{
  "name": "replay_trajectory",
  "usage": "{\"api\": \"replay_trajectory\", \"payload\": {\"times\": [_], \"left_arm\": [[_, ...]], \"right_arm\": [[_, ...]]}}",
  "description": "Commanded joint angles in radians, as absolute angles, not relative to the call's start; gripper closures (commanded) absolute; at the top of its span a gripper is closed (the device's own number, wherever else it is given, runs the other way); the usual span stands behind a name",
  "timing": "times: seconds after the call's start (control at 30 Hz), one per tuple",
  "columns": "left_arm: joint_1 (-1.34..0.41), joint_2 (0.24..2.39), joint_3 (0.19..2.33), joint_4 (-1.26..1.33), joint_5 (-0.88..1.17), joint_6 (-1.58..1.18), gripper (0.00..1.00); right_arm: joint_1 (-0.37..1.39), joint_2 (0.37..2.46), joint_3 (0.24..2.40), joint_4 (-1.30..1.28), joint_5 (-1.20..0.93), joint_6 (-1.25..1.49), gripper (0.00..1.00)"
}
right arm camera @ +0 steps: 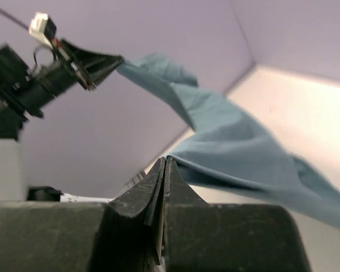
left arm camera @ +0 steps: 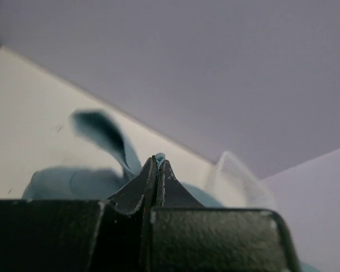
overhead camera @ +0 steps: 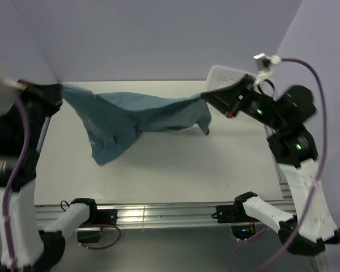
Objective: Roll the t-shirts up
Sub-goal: Flatten the tshirt
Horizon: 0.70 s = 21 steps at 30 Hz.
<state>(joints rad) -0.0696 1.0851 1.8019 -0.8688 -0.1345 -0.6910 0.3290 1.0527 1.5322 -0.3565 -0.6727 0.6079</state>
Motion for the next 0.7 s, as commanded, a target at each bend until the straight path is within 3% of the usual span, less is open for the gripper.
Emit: {"api": "replay_trajectory", "payload": {"times": [0.0, 0.17, 0.27, 0.4, 0.53, 0.67], "left_arm": [[-0.071, 0.824, 1.721, -0.635, -0.129, -0.663, 1.0], [-0.071, 0.733, 1.797, -0.632, -0.209, -0.597, 1.0], [-0.071, 0.929, 2.03, -0.73, -0.198, -0.575, 1.0], [-0.071, 1.107, 2.115, -0.722, -0.209, -0.603, 1.0], [-0.069, 1.247, 2.071, -0.655, -0.199, -0.611, 1.0], [-0.069, 1.311, 1.805, -0.493, -0.21, -0.566, 1.0]], "right_arm": [[0.325, 0.895, 1.574, -0.296, -0.729, 0.613, 1.0], [0.325, 0.862, 1.791, -0.403, -0.698, 0.663, 1.0], [0.327, 0.984, 2.017, -0.509, -0.673, 0.673, 1.0], [0.324, 1.162, 2.192, -0.603, -0.597, 0.686, 1.0], [0.307, 1.233, 2.02, -0.493, -0.577, 0.799, 1.0], [0.287, 1.262, 1.774, -0.354, -0.536, 0.833, 1.0]]}}
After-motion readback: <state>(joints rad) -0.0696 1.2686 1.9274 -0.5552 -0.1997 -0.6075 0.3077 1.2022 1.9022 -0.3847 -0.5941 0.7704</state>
